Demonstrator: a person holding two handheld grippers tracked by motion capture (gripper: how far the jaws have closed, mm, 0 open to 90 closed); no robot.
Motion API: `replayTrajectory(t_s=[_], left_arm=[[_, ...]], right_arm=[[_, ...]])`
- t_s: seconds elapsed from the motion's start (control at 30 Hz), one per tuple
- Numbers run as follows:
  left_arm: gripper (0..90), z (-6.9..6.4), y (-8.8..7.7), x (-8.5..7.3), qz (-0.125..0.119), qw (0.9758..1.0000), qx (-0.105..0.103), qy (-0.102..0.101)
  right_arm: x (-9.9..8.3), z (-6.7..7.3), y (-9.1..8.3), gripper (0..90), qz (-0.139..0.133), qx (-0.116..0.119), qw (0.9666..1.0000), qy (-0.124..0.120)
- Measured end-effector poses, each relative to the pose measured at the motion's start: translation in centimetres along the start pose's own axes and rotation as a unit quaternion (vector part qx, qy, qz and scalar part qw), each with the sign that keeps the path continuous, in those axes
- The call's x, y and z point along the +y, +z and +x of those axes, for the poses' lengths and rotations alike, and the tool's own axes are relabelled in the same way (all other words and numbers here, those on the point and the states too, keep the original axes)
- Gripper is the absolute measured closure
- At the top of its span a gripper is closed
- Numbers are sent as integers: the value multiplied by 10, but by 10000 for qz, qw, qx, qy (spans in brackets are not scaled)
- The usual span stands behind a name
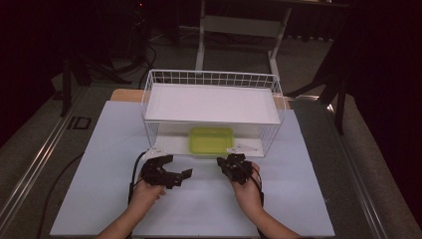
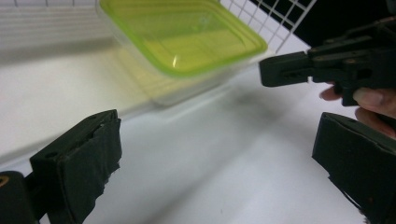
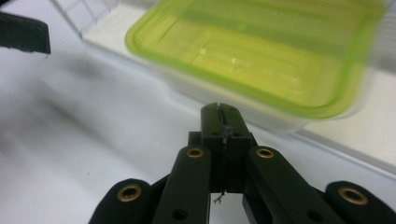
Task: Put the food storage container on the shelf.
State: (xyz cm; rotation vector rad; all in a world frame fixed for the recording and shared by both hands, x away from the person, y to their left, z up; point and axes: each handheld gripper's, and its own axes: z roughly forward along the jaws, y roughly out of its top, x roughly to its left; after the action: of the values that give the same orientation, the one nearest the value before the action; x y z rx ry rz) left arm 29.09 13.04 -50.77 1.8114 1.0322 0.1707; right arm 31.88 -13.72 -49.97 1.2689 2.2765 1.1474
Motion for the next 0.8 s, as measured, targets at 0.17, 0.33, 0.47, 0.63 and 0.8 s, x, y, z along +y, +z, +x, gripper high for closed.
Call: replayTrajectory(t_s=[0.17, 0.33, 0.47, 0.63, 0.8], left_arm=[[22, 3, 2, -8, 86, 9999, 31, -48], [22, 4, 2, -9, 81, 10000, 39, -19], [22, 2, 1, -9, 44, 10000, 66, 35], [22, 2, 0, -9, 55, 9999, 120, 98], [22, 2, 0, -10, 40, 9999, 130, 106]], right_arm=[[-1, 7, 14, 900, 133, -55, 9997, -191], [0, 6, 26, 900, 192, -124, 9996, -194], [4, 1, 36, 900, 197, -173, 9996, -86], [7, -1, 42, 900, 182, -200, 9996, -36], [11, -1, 48, 899, 158, -205, 9997, -50]])
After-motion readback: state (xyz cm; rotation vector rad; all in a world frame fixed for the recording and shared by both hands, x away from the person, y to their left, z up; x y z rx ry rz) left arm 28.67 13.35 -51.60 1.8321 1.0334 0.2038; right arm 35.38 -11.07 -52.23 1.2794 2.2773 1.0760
